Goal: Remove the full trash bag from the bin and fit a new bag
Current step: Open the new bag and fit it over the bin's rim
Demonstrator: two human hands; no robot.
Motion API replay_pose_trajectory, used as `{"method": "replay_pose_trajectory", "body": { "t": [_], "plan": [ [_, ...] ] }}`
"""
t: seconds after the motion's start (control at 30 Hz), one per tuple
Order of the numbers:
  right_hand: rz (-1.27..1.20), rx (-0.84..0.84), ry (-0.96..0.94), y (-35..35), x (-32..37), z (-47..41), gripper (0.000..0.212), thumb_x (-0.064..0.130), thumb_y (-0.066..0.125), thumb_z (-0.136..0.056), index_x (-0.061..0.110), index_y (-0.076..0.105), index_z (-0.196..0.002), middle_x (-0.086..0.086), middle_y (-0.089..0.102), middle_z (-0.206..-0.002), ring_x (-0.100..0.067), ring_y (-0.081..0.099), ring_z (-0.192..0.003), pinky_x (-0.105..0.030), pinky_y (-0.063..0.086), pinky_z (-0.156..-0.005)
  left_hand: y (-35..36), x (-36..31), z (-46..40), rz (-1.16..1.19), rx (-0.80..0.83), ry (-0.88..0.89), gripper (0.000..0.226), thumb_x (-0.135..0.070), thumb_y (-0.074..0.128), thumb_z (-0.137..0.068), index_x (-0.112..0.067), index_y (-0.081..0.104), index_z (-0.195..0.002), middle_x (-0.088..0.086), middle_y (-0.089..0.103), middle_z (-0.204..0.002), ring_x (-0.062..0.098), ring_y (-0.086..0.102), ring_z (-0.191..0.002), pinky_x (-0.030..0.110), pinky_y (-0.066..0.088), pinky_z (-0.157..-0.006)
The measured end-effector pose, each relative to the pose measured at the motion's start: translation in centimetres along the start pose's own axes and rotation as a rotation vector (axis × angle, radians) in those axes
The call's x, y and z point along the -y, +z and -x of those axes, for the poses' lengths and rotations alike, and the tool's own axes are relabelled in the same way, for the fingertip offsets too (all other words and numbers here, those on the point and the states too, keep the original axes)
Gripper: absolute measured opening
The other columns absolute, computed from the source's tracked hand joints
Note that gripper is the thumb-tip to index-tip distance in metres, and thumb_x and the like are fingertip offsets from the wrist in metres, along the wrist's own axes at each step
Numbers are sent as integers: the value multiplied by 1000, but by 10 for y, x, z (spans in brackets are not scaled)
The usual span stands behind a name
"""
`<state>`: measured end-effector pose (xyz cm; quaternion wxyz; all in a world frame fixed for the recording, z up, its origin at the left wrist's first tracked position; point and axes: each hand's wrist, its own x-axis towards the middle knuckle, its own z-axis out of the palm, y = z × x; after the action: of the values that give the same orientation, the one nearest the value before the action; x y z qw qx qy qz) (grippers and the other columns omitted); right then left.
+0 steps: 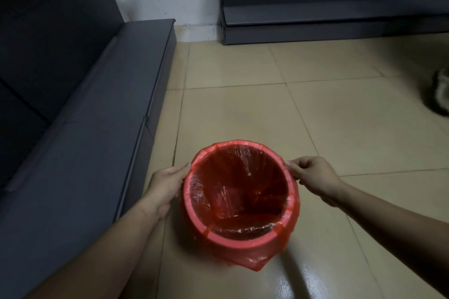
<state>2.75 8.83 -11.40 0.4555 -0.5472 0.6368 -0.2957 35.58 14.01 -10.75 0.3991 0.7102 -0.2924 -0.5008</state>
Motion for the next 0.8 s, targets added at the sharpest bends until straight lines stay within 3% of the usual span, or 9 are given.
{"method": "replay_pose_trajectory", "body": {
  "t": [0.1, 0.2, 0.27, 0.33, 0.4, 0.57, 0.63, 0.7, 0.8],
  "plan": [
    [-91, 5, 29, 3, -3, -3, 34, 28, 67, -92, 1, 73, -72, -7, 67, -63, -20, 51, -62, -34, 41, -61, -2, 3, -3, 97, -6, -28, 29, -34, 74, -86, -7, 78, -95, 4, 71, -63, 10, 50, -43, 27, 32, -48],
    [-109, 8, 33, 6, -5, -4, 37, 27, 65, -94, -6, 70, -78, -8, 64, -63, -20, 49, -62, -30, 40, -57, -1, 5, -4, 138, -22, -41, 22, -32, 76, -85, -10, 78, -86, 7, 73, -64, 13, 55, -45, 29, 37, -52],
    [-104, 14, 32, 7, -8, -6, 39, 28, 64, -94, -8, 69, -80, -8, 62, -62, -19, 49, -60, -24, 40, -49, 1, 7, -5, 152, -19, -32, 21, -31, 76, -85, -10, 78, -81, 11, 77, -70, 20, 66, -56, 35, 48, -66],
    [-128, 44, 40, 8, -11, -8, 40, 29, 63, -94, -8, 68, -81, -10, 63, -64, -21, 51, -62, -30, 44, -57, 2, 9, -8, 152, -8, -35, 23, -33, 77, -85, -10, 78, -83, 14, 79, -78, 26, 72, -68, 43, 53, -82],
    [-134, 63, 51, 8, -15, -10, 41, 33, 64, -93, -6, 68, -78, -11, 63, -65, -22, 51, -63, -39, 43, -65, 2, 11, -9, 151, 3, -50, 26, -36, 77, -83, -10, 78, -84, 15, 78, -80, 27, 72, -70, 46, 53, -86],
    [-116, 81, 48, 1, -10, -18, 31, 29, 63, -94, 4, 72, -78, -8, 70, -71, -21, 58, -67, -39, 46, -70, 0, 4, -19, 102, -14, -35, 26, -34, 72, -89, -11, 76, -99, 6, 76, -70, 14, 63, -54, 32, 50, -54],
    [-120, 52, 29, -6, 3, -27, 26, 28, 61, -96, 7, 74, -89, -7, 73, -85, -18, 58, -72, -33, 45, -66, 1, -6, -25, 56, -22, 28, 26, -33, 67, -92, -10, 75, -103, -3, 72, -62, 5, 59, -46, 31, 57, -57],
    [-100, 53, -8, -7, 16, -38, 27, 33, 60, -95, 10, 74, -99, -4, 73, -92, -15, 58, -73, -27, 44, -62, 6, -19, -33, -1, 5, 85, 27, -34, 66, -93, -9, 75, -101, -7, 70, -59, 1, 58, -41, 22, 49, -48],
    [-56, 111, -6, 5, 25, -49, 28, 36, 65, -92, 11, 77, -93, 3, 75, -82, -8, 61, -67, -16, 43, -58, 15, -31, -45, -109, 33, 99, 30, -38, 69, -90, -11, 78, -97, -5, 75, -65, -3, 64, -48, 19, 47, -56]
  ]
}}
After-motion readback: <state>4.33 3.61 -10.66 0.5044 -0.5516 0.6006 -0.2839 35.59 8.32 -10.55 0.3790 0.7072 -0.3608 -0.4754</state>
